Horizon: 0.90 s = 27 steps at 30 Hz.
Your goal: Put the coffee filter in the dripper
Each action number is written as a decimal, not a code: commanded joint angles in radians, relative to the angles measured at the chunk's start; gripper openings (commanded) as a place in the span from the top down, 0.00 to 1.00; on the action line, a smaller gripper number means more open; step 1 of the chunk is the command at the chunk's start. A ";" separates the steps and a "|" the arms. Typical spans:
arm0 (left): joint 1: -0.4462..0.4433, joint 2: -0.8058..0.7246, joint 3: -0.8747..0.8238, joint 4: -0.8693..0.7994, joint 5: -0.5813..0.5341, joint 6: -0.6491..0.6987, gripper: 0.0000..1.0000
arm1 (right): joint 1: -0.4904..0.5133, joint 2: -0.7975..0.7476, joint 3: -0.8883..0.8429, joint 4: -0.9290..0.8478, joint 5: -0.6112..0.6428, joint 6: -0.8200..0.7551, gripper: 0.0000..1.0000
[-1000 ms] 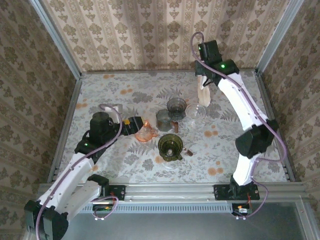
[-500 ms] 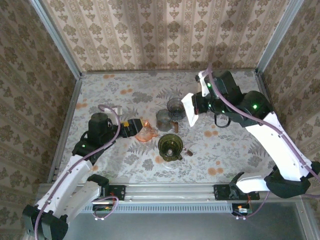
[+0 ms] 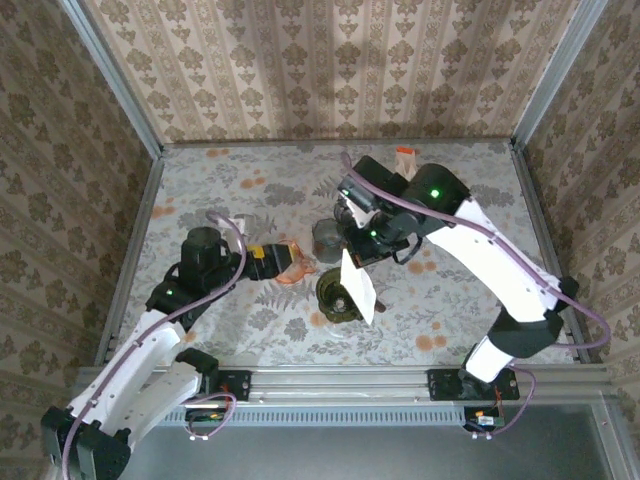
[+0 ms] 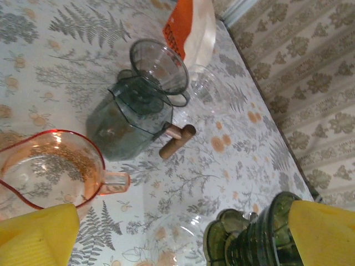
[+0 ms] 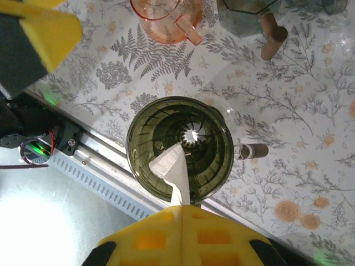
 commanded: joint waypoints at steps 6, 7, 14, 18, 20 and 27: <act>-0.044 -0.023 0.041 -0.017 0.043 0.059 0.02 | 0.006 0.122 0.123 -0.209 0.045 0.041 1.00; -0.048 -0.023 0.041 -0.020 0.049 0.064 0.02 | 0.005 0.137 0.134 -0.216 0.049 0.041 1.00; -0.067 -0.029 0.034 -0.003 0.075 0.068 0.01 | 0.006 0.208 0.151 -0.222 0.053 0.052 1.00; -0.076 -0.027 0.026 0.026 0.104 0.062 0.01 | 0.008 0.228 0.139 -0.220 0.060 0.051 1.00; -0.086 -0.023 0.024 0.041 0.120 0.059 0.01 | 0.011 0.238 0.136 -0.220 0.065 0.051 1.00; -0.136 -0.015 0.029 0.051 0.113 0.073 0.01 | 0.031 0.238 0.097 -0.163 0.068 0.044 0.95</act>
